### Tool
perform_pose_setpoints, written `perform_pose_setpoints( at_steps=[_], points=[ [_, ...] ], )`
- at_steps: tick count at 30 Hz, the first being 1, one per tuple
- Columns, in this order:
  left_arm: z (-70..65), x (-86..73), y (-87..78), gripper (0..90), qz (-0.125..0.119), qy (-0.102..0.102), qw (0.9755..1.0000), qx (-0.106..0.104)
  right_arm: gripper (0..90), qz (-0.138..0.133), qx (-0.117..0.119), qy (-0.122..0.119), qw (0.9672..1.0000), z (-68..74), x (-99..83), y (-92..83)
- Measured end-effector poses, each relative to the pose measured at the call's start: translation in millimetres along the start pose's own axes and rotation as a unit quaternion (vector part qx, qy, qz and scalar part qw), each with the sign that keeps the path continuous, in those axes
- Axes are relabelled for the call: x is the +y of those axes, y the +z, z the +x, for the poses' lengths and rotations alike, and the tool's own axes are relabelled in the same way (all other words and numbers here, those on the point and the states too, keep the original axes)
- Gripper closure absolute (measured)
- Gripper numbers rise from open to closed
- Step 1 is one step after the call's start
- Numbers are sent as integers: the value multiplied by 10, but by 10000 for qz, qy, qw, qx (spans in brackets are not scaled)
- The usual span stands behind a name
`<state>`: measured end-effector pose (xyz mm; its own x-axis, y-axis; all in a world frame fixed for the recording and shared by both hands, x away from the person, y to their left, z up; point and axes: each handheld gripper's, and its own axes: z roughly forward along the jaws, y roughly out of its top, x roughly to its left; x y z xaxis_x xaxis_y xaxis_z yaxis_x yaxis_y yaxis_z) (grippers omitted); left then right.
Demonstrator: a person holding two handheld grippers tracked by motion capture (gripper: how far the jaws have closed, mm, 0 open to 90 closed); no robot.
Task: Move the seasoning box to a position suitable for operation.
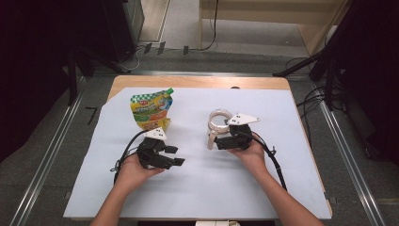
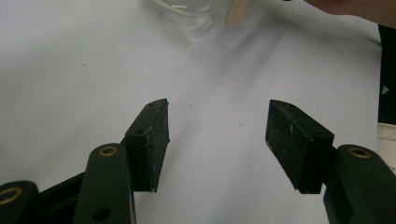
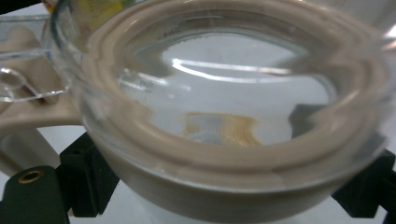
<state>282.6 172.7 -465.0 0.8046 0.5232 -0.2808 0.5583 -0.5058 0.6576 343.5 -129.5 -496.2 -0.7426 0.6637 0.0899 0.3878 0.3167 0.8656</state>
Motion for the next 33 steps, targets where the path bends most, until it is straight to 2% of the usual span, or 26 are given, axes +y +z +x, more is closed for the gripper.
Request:
perform_pose_setpoints(
  at_steps=[9, 10, 21, 22, 29, 33],
  points=[
    [0, 0, -8, 404, -20, -4, 10000, 27, 120, 71, 368, -214, 9991, 245, -1, 61],
    [1, 0, -10, 404, -21, -4, 10000, 25, 120, 115, 453, -258, 9986, 305, -5, 72],
    [39, -21, -56, 404, -107, -96, 9999, 52, 120, 142, 694, -437, 9965, 552, -81, 35],
    [35, -19, -56, 404, -103, -89, 9999, 55, 120, 249, 705, -401, 9964, 574, -113, 57],
    [22, -9, -39, 405, -48, -30, 10000, 43, 118, 261, 632, -578, 9960, 614, -175, 49],
    [7, -2, -15, 405, -42, -10, 10000, 18, 112, 274, 682, -508, 9960, 598, -187, 49]
  ],
)
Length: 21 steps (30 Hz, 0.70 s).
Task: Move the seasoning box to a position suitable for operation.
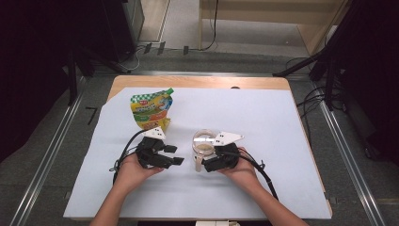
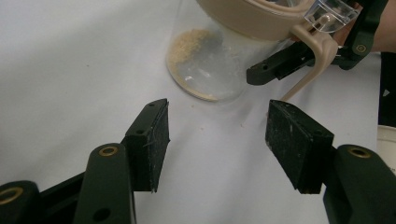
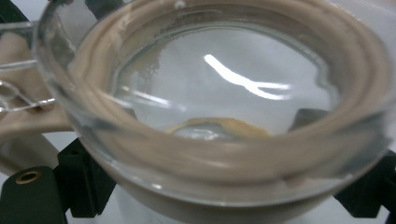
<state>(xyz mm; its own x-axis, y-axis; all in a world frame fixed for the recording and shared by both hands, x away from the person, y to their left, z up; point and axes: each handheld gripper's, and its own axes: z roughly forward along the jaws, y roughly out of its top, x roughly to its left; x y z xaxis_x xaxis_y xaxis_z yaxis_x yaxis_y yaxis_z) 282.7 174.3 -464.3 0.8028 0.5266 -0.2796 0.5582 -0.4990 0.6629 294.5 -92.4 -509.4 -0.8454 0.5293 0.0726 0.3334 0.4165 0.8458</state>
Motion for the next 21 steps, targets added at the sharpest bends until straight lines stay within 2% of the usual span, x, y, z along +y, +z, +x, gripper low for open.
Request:
perform_pose_setpoints(
  at_steps=[3, 6, 10, 14, 15, 16, 18, 21],
  points=[
    [-17, 4, 6, 405, 11, 25, 10000, -4, 85, 20, -7, 68, 10000, 3, -5, 3],
    [-13, 4, 4, 405, 1, 19, 10000, -2, 72, 158, -39, -6, 9999, 5, -8, -5],
    [-9, 5, 7, 405, 8, 17, 10000, 0, 69, 193, -82, -51, 9998, -3, -7, -72],
    [-15, 4, 0, 409, 13, 6, 10000, 8, 69, 364, -69, -163, 9992, -3, -31, -168],
    [-17, 4, -3, 411, 3, 7, 10000, 10, 69, 400, -6, -175, 9990, -9, -49, -202],
    [-19, 7, -3, 412, -7, 8, 10000, 13, 69, 421, 72, -138, 9990, -15, -66, -241],
    [-20, 12, 6, 416, -10, 10, 10000, -12, 78, 451, 75, -48, 9989, -16, -101, -330],
    [-42, 26, 37, 432, 14, 49, 10000, -6, 144, 437, 120, 20, 9990, -9, -137, -463]
  ],
)
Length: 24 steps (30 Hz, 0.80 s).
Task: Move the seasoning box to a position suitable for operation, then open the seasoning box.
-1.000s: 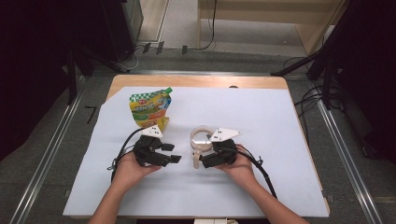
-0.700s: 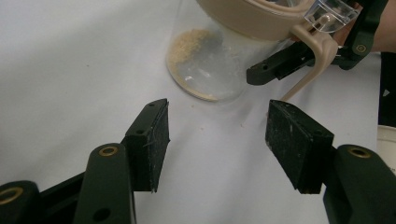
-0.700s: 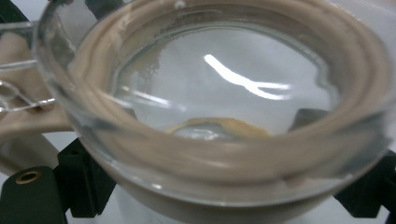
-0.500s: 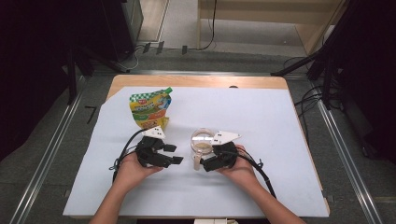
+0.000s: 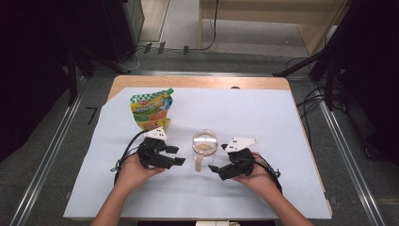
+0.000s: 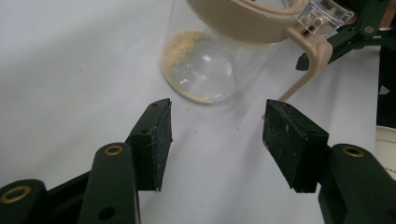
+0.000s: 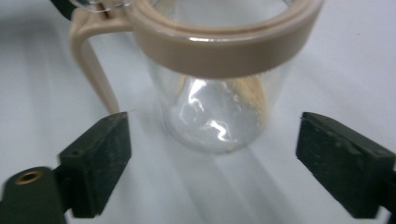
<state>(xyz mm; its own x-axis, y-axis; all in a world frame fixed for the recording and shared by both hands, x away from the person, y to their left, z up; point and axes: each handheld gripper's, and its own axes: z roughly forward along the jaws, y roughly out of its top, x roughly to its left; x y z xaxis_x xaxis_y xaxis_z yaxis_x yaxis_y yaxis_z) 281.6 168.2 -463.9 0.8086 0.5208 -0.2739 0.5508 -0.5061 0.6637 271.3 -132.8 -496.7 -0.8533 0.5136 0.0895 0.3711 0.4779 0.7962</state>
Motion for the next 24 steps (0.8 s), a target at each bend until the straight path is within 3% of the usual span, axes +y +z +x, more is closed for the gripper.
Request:
perform_pose_setpoints(
  at_steps=[3, 6, 12, 14, 19, 24],
  points=[
    [-32, 17, 37, 460, 42, 15, 10000, -29, 207, 61, 232, -42, 9997, 2, -53, -107],
    [-62, 38, 55, 526, 31, -14, 9999, -104, 277, 113, 212, -184, 9995, -5, -91, -178],
    [-160, 106, 83, 806, -51, 75, 9999, -143, 453, -214, 85, 28, 9997, -87, -47, -267],
    [-169, 119, 85, 884, -83, 31, 9998, -153, 549, -280, 171, 100, 9994, -105, -40, -276],
    [-201, 147, 114, 900, -128, 22, 9998, -172, 796, -256, 222, 433, 9985, -130, -27, -276],
    [-261, 178, 184, 900, -69, 82, 9997, -198, 900, -236, 226, 538, 9980, -107, 4, -273]
  ],
)
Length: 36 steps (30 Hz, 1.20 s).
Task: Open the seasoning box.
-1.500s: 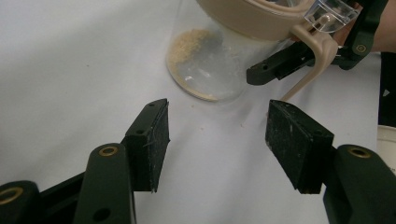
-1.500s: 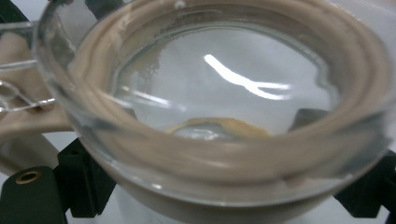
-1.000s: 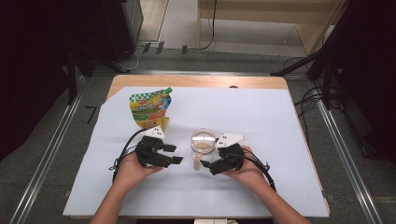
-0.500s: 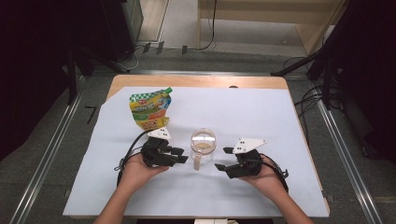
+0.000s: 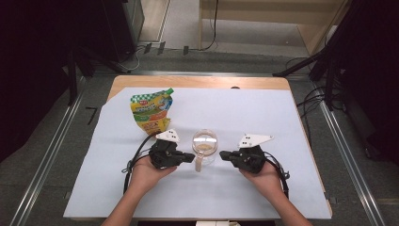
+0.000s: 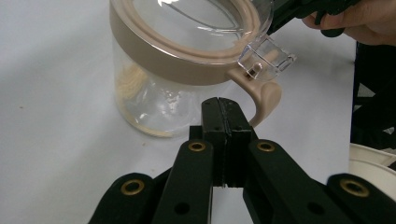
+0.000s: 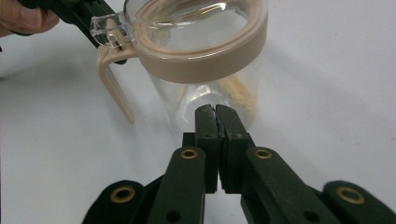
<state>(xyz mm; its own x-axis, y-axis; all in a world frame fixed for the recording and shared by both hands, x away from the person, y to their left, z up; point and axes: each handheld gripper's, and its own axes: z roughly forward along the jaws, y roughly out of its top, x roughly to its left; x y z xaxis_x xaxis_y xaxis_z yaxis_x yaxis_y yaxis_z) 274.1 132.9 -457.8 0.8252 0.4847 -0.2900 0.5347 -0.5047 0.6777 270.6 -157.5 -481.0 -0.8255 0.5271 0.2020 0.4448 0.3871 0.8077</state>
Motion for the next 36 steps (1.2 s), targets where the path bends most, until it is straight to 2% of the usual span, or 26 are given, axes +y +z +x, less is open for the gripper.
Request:
perform_pose_setpoints(
  at_steps=[4, 6, 8, 14, 21, 25, 29, 33, 36],
  points=[
    [-34, 9, 33, 900, 50, 57, 10000, -34, 900, 22, 51, -36, 10000, 32, 3, 51],
    [-60, 15, 36, 900, 1, 86, 10000, -44, 900, -24, 50, -30, 10000, 53, 13, 74],
    [-72, 16, 41, 900, 27, 113, 9999, 5, 900, -64, 38, -54, 10000, 67, 22, 91],
    [-94, 17, 70, 900, 26, 147, 9999, -4, 900, 9, -10, -112, 9999, 47, 11, 115],
    [-165, 43, 146, 900, -5, 230, 9997, -26, 900, 3, -69, 31, 10000, 2, 4, 93],
    [-205, 65, 209, 900, 3, 287, 9996, -64, 900, -8, -35, 205, 9998, -32, -9, 81],
    [-259, 102, 282, 900, -1, 354, 9993, -131, 900, -8, -151, 236, 9996, -48, -21, 63],
    [-311, 149, 361, 899, -19, 491, 9986, -199, 900, -1, -255, 227, 9994, -49, -36, 27],
    [-360, 182, 427, 900, -35, 644, 9977, -219, 900, -14, -242, 268, 9993, -66, -51, -19]
  ],
)
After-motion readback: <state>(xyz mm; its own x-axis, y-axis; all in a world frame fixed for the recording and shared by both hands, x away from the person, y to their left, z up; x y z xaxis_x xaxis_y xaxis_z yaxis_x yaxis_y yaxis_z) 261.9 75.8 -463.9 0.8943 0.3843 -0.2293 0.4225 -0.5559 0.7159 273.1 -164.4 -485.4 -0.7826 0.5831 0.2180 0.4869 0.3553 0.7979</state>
